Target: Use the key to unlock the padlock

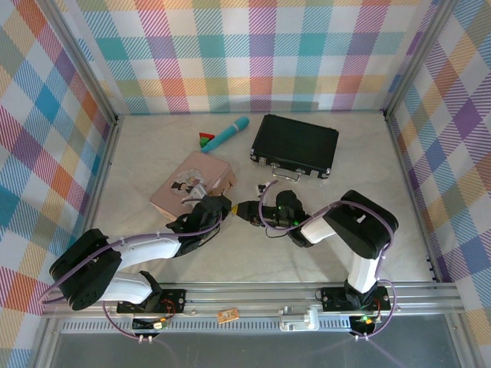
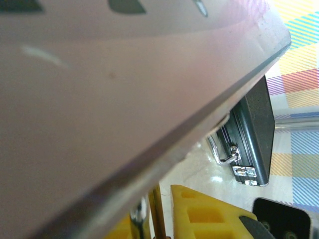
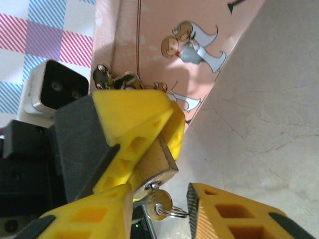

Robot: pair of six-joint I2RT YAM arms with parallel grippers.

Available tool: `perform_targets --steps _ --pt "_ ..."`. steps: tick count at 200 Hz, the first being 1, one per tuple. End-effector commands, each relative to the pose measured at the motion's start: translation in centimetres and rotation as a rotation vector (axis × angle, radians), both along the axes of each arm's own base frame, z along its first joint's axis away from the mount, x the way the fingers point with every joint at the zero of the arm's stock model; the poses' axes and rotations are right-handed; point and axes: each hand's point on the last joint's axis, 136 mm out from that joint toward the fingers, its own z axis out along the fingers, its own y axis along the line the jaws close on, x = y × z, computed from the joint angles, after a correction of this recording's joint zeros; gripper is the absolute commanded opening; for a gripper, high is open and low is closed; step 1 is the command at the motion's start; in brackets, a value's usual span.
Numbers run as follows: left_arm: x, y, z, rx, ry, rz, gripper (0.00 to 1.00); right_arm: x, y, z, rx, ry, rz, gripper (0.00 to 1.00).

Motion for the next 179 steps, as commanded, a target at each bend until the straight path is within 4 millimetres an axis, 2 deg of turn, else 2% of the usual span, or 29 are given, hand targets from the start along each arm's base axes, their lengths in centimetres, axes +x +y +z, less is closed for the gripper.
perform_targets --steps 1,38,56,99,130,163,179 --pt "0.8 0.2 1.8 -0.091 -0.046 0.057 0.00 0.0 0.8 1.3 0.066 -0.020 0.008 0.32" --pt "0.9 0.3 1.9 -0.094 -0.050 0.060 0.00 -0.1 1.0 1.3 0.087 -0.007 0.008 0.25" --pt "0.8 0.2 2.0 -0.093 -0.050 0.056 0.00 -0.1 1.1 1.6 0.109 -0.001 0.004 0.16" --pt "0.7 0.3 1.6 -0.087 -0.047 0.053 0.00 0.0 1.2 2.5 0.161 0.043 -0.001 0.02" --pt "0.8 -0.1 1.5 -0.099 -0.073 0.033 0.00 0.1 1.0 3.5 0.210 0.128 -0.024 0.00" --pt "1.0 -1.7 2.3 -0.131 -0.200 -0.070 0.00 0.4 1.4 6.8 0.336 0.310 -0.023 0.00" --pt "0.8 -2.4 2.6 -0.137 -0.265 -0.126 0.00 0.6 1.5 9.2 0.424 0.422 -0.016 0.00"
